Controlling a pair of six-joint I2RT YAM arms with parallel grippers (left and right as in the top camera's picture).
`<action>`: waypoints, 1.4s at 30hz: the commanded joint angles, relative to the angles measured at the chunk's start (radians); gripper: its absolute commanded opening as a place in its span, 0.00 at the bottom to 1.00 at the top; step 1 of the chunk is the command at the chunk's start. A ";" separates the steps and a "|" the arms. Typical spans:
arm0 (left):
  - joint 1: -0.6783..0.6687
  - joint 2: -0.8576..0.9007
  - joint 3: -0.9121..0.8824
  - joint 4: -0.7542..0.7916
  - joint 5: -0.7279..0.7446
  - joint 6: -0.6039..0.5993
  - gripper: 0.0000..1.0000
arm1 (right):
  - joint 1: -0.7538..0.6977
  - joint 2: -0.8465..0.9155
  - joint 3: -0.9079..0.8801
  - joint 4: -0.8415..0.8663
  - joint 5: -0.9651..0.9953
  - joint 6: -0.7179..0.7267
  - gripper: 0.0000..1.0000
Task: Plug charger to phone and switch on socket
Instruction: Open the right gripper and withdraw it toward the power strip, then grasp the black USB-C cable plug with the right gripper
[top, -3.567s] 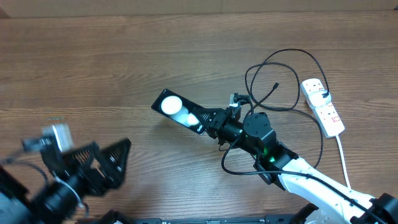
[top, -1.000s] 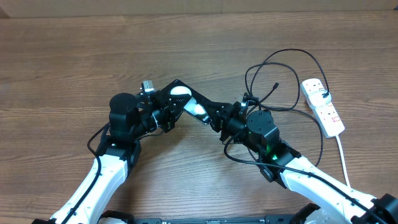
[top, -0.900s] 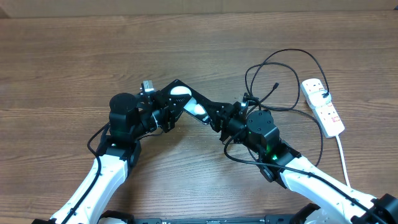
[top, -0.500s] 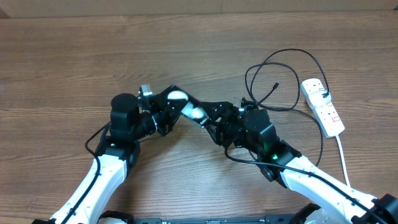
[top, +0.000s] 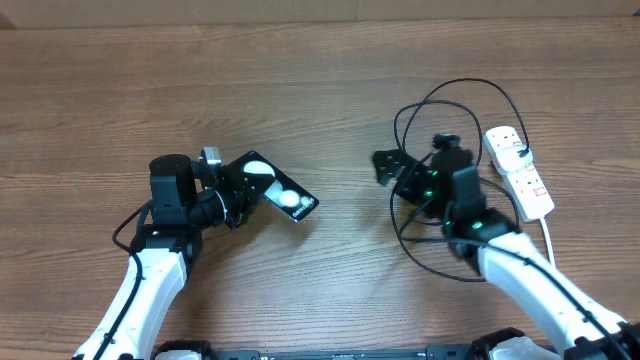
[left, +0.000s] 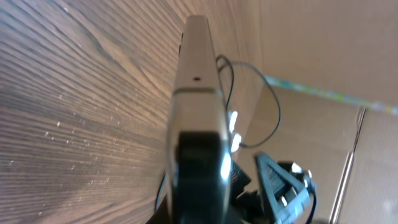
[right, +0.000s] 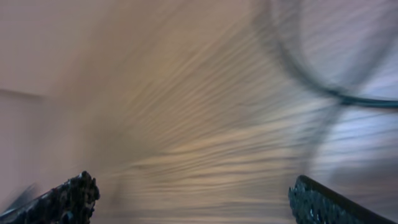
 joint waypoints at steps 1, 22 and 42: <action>0.002 -0.003 0.006 -0.001 0.090 0.100 0.04 | -0.048 -0.001 0.159 -0.122 0.080 -0.193 1.00; -0.002 -0.003 0.006 -0.002 0.245 0.108 0.04 | -0.092 0.329 0.489 -0.426 0.233 -0.201 0.97; -0.002 -0.003 0.006 -0.003 0.245 0.108 0.04 | -0.154 0.687 0.684 -0.550 0.232 -0.002 0.64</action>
